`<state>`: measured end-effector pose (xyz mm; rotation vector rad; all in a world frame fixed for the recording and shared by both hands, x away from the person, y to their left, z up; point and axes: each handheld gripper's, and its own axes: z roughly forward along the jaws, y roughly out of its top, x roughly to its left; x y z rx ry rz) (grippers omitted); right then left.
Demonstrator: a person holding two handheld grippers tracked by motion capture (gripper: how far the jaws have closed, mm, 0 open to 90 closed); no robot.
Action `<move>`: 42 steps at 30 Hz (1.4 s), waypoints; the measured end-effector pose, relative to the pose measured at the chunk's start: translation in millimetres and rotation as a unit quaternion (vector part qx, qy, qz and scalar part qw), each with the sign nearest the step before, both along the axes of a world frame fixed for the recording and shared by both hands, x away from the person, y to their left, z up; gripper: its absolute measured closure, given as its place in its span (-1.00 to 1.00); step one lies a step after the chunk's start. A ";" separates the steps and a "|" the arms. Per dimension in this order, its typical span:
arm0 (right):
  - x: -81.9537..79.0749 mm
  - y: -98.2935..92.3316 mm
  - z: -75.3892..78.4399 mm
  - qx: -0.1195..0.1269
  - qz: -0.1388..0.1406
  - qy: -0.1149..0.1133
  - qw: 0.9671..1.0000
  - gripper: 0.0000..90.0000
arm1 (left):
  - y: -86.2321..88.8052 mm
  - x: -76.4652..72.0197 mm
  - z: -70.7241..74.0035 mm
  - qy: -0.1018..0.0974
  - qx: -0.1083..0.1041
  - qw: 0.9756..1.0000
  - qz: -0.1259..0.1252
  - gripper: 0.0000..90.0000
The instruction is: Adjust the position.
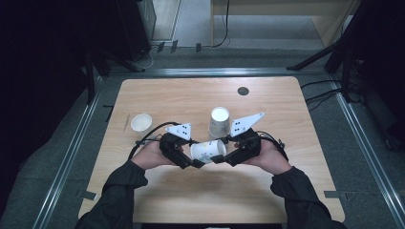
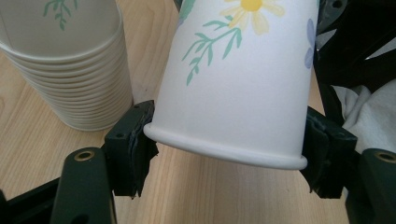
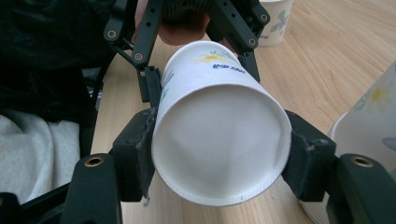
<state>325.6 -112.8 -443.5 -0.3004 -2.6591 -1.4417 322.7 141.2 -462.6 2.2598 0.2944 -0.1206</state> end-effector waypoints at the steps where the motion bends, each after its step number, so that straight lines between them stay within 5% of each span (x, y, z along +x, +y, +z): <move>1: -0.2 -0.1 0.4 -0.001 0.000 0.000 1.000 -0.20 | 0.2 0.1 0.1 0.001 -0.002 1.000 -0.001 -0.35; 10: 0.3 -0.3 -0.9 -0.006 -0.003 -0.003 1.000 -0.41 | 7.6 1.7 6.9 0.003 0.005 1.000 0.009 -0.36; 20: 1.5 -1.8 -6.8 -0.019 -0.016 -0.008 1.000 -0.41 | 9.8 3.7 23.9 -0.023 0.065 0.998 0.012 -0.37; 23: 0.4 -0.7 -8.0 -0.024 -0.016 -0.010 1.000 -0.41 | 2.4 3.1 24.0 -0.034 0.098 0.995 0.002 -0.37; 34: -1.4 4.6 -13.3 -0.036 -0.014 -0.011 0.999 -0.41 | -18.6 0.8 16.4 -0.039 0.156 0.987 -0.022 -0.37; 42: -2.5 15.6 -20.3 -0.052 0.001 -0.008 0.999 -0.37 | -27.5 -2.7 12.0 -0.041 0.166 0.985 -0.032 -0.37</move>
